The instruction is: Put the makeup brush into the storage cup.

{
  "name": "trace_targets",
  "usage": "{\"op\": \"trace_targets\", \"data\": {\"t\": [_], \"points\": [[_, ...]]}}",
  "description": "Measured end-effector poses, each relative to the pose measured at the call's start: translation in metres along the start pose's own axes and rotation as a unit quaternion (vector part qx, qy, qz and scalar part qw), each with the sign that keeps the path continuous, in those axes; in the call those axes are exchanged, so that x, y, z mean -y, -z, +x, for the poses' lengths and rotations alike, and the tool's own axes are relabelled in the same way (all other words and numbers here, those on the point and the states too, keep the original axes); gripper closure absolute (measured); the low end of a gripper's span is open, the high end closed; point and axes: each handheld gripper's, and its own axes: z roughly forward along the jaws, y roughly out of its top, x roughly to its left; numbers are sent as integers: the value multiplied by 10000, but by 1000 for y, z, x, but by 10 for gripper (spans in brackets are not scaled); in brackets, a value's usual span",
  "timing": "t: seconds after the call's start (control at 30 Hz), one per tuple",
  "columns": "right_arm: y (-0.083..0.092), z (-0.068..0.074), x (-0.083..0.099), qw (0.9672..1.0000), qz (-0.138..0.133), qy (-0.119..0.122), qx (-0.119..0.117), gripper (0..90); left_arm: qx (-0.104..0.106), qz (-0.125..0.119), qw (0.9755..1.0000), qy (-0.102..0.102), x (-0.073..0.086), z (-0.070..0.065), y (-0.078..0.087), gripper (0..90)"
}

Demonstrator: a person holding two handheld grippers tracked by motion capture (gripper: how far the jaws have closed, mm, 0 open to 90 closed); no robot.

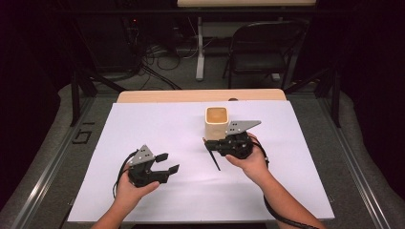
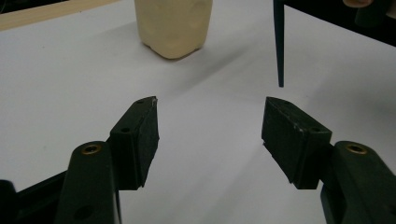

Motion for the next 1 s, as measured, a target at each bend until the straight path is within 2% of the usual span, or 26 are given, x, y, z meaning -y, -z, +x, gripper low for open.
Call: {"op": "trace_targets", "data": {"t": [0.07, 0.33, 0.57, 0.7, 1.0], "points": [[-1, -1, 1, 9999, -99, -43, 8, 845, 63, -15, 9999, 88, -4, -2, -4, 387], [4, 1, 3, 9985, -494, -247, 54, 845, 140, -136, 9998, 24, -14, -7, -12, 394], [4, 1, 4, 9967, -710, -393, 59, 845, 263, -238, 9993, 138, -21, -9, -16, 413], [3, 1, 4, 9950, -856, -518, 42, 845, 350, -277, 9989, 165, -25, -11, -21, 428], [8, 2, 4, 9913, -1162, -620, 62, 845, 436, -308, 9983, 217, -31, -13, -33, 447]]}}
